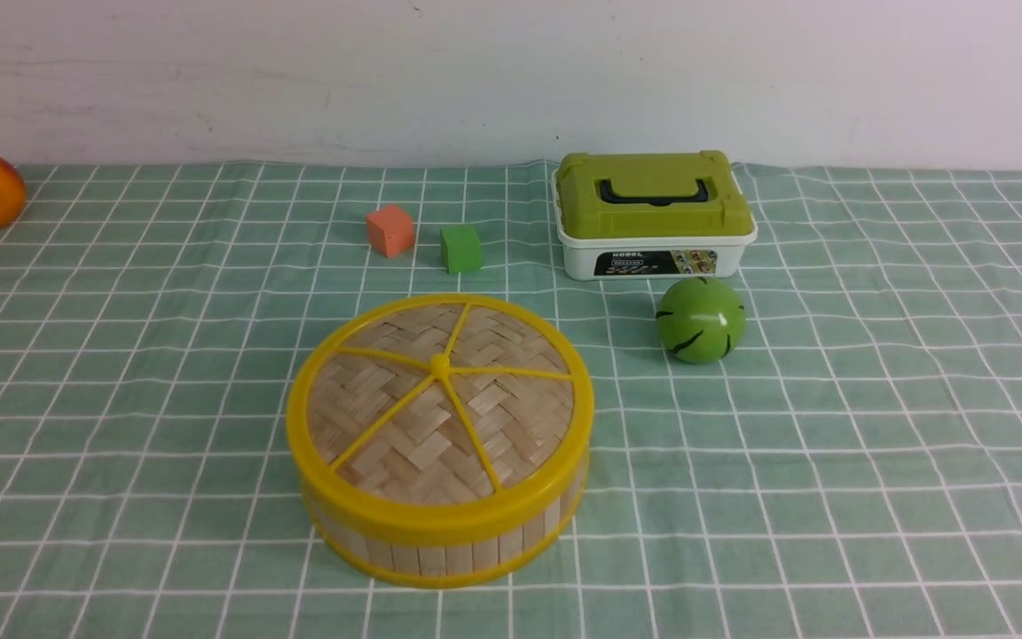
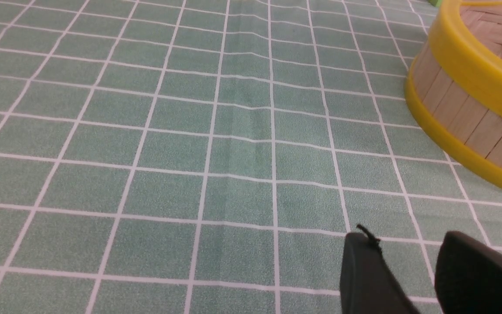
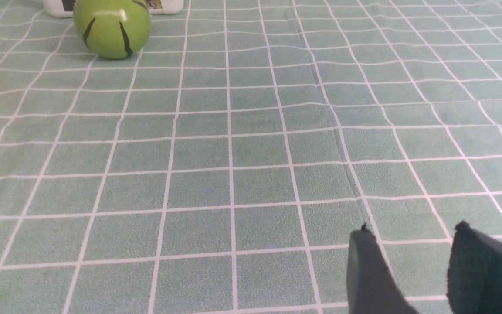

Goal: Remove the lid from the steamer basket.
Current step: Use the right arm to lift the lid of the steamer

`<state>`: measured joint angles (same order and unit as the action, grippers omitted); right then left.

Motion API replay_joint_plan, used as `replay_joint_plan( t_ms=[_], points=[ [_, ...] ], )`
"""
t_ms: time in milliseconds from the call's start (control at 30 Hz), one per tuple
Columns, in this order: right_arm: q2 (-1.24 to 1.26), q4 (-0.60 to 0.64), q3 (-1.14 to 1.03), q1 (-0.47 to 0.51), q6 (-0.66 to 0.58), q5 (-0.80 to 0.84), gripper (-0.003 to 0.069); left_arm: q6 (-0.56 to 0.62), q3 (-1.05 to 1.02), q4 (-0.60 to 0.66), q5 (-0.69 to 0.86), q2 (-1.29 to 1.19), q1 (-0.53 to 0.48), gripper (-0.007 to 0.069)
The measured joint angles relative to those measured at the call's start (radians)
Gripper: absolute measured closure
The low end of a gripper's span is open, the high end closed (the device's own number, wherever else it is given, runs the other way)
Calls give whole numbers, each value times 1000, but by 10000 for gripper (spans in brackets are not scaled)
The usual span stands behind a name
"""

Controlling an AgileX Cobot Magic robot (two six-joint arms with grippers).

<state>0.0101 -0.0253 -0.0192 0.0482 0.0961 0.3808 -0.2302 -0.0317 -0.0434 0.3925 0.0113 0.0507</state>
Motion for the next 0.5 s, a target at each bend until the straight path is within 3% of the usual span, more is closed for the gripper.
replay_joint_plan(
  t_ms=[500],
  points=[
    [0,-28,0,0,0,0,418,0,0,0,0,0,0,386]
  ],
)
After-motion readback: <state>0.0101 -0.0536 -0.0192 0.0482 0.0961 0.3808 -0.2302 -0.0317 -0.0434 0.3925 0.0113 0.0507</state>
